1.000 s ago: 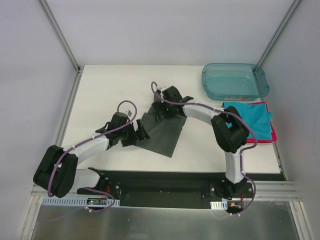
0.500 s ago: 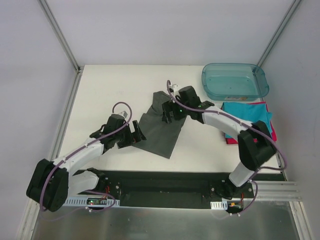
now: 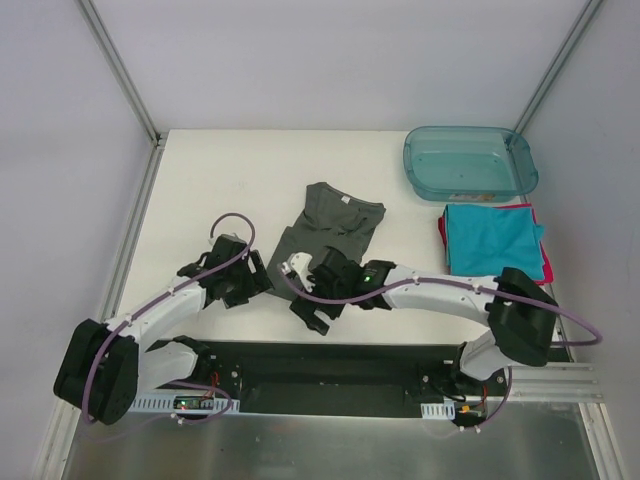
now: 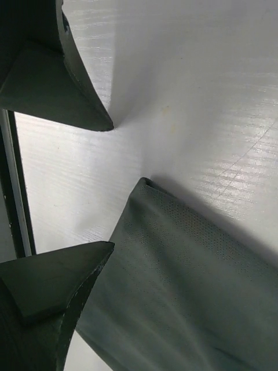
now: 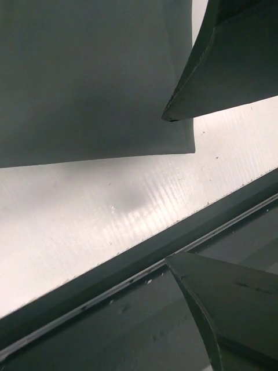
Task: Fold and stack the t-shirts
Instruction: Grab one side of the 2/3 rectangular tshirt with both arms
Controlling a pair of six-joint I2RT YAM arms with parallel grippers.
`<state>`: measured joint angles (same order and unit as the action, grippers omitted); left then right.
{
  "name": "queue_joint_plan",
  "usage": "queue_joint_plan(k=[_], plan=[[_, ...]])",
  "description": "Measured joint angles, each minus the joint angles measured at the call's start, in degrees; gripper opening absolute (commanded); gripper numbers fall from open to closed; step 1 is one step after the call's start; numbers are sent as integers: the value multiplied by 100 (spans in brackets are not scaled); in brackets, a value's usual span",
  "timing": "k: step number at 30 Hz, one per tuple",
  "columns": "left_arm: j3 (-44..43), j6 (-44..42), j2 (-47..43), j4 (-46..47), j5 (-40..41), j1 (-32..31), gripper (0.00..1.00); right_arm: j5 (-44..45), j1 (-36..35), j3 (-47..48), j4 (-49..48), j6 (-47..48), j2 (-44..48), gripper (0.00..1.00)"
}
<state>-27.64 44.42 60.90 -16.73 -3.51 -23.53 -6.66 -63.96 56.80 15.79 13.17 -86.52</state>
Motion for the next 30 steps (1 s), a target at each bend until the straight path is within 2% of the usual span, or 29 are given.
queue_joint_plan(k=[6,10,14,17,18,24,30], plan=[[-31,190,413,323,-52,0,62,625,-247,175,411,66,-739,96],[-28,319,595,562,-50,0,46,933,-267,181,577,63,-859,95],[-15,398,737,708,-74,0,24,1130,-280,181,599,61,-861,89],[35,439,787,763,-98,0,3,1207,-310,181,595,63,-870,86],[48,461,793,774,-101,0,0,1220,-328,181,597,66,-881,85],[66,448,822,826,-96,0,0,1270,-501,192,603,142,-979,80],[92,426,782,844,-85,0,0,1502,-702,234,616,284,-1128,68]])
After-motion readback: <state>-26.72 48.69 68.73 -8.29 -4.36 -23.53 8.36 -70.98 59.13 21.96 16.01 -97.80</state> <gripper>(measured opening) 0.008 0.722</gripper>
